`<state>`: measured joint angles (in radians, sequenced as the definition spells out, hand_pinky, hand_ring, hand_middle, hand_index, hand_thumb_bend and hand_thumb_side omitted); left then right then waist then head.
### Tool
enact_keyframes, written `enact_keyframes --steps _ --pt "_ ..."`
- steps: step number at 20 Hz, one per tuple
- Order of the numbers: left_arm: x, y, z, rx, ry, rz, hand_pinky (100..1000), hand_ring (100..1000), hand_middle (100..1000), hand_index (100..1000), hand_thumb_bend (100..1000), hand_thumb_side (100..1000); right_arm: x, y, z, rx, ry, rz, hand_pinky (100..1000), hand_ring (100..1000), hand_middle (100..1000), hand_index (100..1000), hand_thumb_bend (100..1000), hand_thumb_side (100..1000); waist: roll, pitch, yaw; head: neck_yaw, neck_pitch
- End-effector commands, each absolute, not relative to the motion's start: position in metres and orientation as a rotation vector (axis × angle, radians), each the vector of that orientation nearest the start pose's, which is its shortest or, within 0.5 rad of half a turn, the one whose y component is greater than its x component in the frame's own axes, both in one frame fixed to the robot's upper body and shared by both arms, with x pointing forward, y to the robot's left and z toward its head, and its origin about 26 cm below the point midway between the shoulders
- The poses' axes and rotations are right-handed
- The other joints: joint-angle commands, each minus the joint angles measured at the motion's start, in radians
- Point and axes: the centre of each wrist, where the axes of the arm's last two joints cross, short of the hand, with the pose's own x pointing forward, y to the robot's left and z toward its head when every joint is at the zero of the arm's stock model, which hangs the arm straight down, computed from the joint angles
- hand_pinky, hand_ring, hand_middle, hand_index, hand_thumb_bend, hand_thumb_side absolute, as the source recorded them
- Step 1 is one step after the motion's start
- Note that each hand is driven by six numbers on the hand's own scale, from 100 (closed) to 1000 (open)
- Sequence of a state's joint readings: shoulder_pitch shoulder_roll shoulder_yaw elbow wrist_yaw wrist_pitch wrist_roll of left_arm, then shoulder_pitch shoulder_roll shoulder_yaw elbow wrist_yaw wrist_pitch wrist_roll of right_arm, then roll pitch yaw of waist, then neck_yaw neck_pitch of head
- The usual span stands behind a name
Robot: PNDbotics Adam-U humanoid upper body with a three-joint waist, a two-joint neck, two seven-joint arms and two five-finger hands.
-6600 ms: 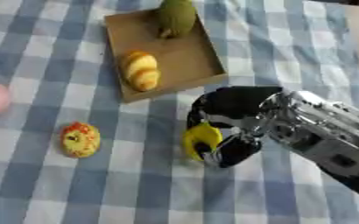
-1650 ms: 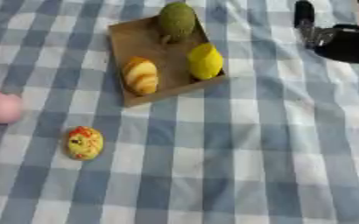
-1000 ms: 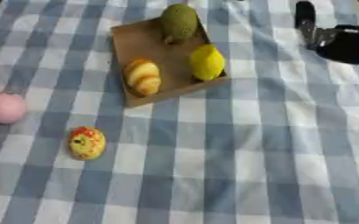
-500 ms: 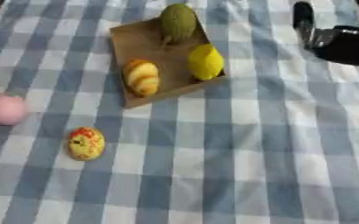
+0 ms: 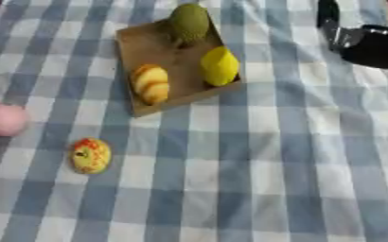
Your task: Pick up objects on the table and place them in the box.
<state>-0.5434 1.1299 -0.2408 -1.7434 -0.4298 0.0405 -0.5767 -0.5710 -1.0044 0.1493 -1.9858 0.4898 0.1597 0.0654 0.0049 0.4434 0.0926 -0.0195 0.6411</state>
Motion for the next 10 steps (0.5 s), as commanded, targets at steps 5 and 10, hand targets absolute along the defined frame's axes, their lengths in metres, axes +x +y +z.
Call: enact_keyframes --steps 5,10 --pt "0.332 0.345 0.305 0.956 -1.221 -1.718 934 865 795 924 399 352 0.290 -0.289 0.335 1.737 2.670 -1.619 729 746 799 826 100 535 0.003 -0.018 -0.002 0.006 -0.003" --pt "0.339 0.346 0.300 0.937 -1.185 -1.718 930 861 792 919 393 354 0.290 -0.289 0.335 1.731 2.682 -1.605 728 745 799 826 100 537 0.003 -0.017 -0.006 0.009 -0.003"
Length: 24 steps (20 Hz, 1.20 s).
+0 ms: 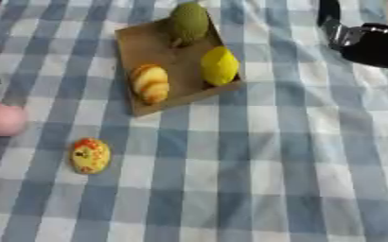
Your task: Pick up objects on the table and place them in the box.
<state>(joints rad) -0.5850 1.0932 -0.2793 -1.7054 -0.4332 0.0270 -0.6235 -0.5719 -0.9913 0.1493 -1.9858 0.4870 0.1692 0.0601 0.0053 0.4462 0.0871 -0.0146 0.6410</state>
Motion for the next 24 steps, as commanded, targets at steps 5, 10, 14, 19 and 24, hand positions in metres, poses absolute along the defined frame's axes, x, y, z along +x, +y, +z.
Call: enact_keyframes --steps 5,10,14,19,24 --pt "0.349 0.348 0.293 0.937 -1.165 -1.712 907 848 778 889 333 353 0.290 -0.288 0.335 1.726 2.694 -1.594 726 744 798 827 100 539 0.004 -0.017 -0.007 0.007 -0.004" --pt "0.360 0.349 0.286 0.962 -1.143 -1.710 891 832 764 851 290 345 0.290 -0.288 0.335 1.720 2.707 -1.579 725 742 798 827 100 540 0.005 -0.015 -0.011 0.008 -0.003" --pt "0.367 0.350 0.280 0.968 -1.135 -1.712 881 822 753 819 222 343 0.290 -0.289 0.333 1.715 2.718 -1.568 724 742 798 829 100 539 0.007 -0.014 -0.015 0.010 -0.002" --pt "0.374 0.351 0.274 0.958 -1.115 -1.722 876 817 745 793 170 308 0.291 -0.290 0.332 1.703 2.734 -1.546 722 740 798 830 100 538 0.010 -0.013 -0.017 0.011 0.001" --pt "0.379 0.352 0.268 0.962 -1.064 -1.756 852 795 712 714 100 208 0.291 -0.290 0.332 1.695 2.745 -1.534 721 739 798 830 100 541 0.013 -0.013 -0.020 0.010 0.003"
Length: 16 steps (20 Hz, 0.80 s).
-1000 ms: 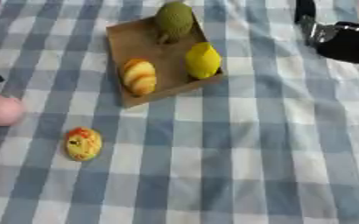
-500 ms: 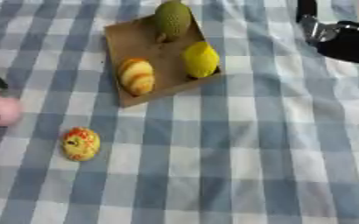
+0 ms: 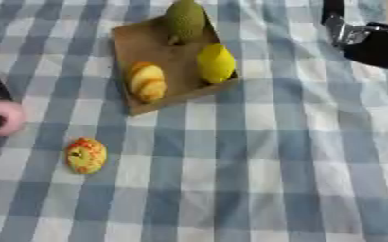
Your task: Pick up objects on the table and place them in the box.
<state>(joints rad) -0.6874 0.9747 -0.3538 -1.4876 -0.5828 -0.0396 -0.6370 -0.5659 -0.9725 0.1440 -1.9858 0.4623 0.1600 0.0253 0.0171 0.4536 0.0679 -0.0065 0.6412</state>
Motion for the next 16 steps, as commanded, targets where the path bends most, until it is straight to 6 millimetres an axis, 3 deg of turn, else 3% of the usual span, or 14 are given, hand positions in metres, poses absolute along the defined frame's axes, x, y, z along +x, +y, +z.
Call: enact_keyframes --steps 1,6,7,8,16 --pt "0.379 0.352 0.268 0.963 -1.071 -1.757 847 787 700 687 100 208 0.291 -0.290 0.331 1.695 2.748 -1.531 721 739 798 830 100 543 0.001 -0.020 -0.001 0.002 0.002" --pt "0.371 0.346 0.280 0.994 -1.142 -1.759 840 774 682 656 100 197 0.291 -0.290 0.331 1.694 2.758 -1.524 720 738 797 828 100 543 0.003 -0.022 0.001 -0.002 0.004" --pt "0.368 0.344 0.285 1.008 -1.162 -1.764 839 773 680 654 100 251 0.291 -0.290 0.331 1.695 2.758 -1.522 720 738 797 828 100 546 0.003 -0.023 0.002 -0.003 0.004" --pt "0.365 0.341 0.290 1.022 -1.183 -1.769 838 771 677 648 100 203 0.291 -0.291 0.332 1.696 2.758 -1.520 720 737 797 827 100 540 0.003 -0.023 0.003 -0.003 0.004" --pt "0.337 0.314 0.336 1.118 -1.356 -1.748 835 760 655 605 100 233 0.290 -0.288 0.335 1.674 2.750 -1.558 721 737 797 828 100 557 0.002 -0.033 0.008 0.000 0.007"
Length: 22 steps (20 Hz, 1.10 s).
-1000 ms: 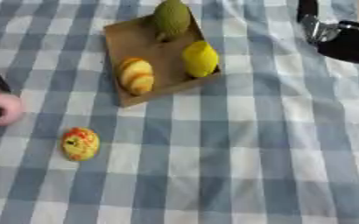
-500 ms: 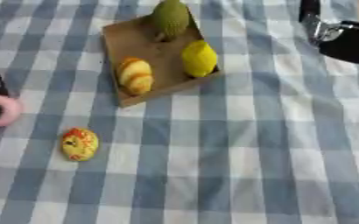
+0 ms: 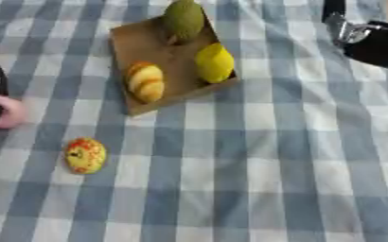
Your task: Pick up objects on the table and place them in the box.
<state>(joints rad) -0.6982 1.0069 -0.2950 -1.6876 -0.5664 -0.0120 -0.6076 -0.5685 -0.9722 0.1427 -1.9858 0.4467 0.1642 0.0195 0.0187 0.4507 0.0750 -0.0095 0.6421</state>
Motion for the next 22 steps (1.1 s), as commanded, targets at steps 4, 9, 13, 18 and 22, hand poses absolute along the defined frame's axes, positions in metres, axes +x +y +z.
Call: enact_keyframes --steps 4,9,13,18,22 --pt "0.328 0.295 0.358 1.122 -1.480 -1.733 828 755 650 605 100 427 0.290 -0.281 0.341 1.636 2.782 -1.577 717 734 796 829 100 571 0.000 -0.037 0.005 0.005 0.008" --pt "0.328 0.275 0.381 1.140 -1.647 -1.679 824 749 644 606 100 265 0.291 -0.270 0.348 1.557 2.812 -1.601 716 734 799 833 100 598 -0.001 -0.044 0.005 0.009 0.007" --pt "0.338 0.259 0.389 1.122 -1.752 -1.660 819 746 642 606 100 279 0.291 -0.255 0.354 1.462 2.877 -1.617 707 725 797 836 100 651 -0.001 -0.047 -0.002 0.020 0.002" --pt "0.349 0.247 0.395 1.128 -1.824 -1.648 816 743 639 605 100 285 0.291 -0.243 0.360 1.377 2.930 -1.620 705 723 796 836 100 656 0.000 -0.045 -0.012 0.035 -0.003" --pt "0.359 0.240 0.401 1.118 -1.880 -1.619 813 741 637 606 100 292 0.291 -0.240 0.361 1.365 2.946 -1.596 702 719 794 834 100 657 0.000 -0.042 -0.025 0.045 -0.009"
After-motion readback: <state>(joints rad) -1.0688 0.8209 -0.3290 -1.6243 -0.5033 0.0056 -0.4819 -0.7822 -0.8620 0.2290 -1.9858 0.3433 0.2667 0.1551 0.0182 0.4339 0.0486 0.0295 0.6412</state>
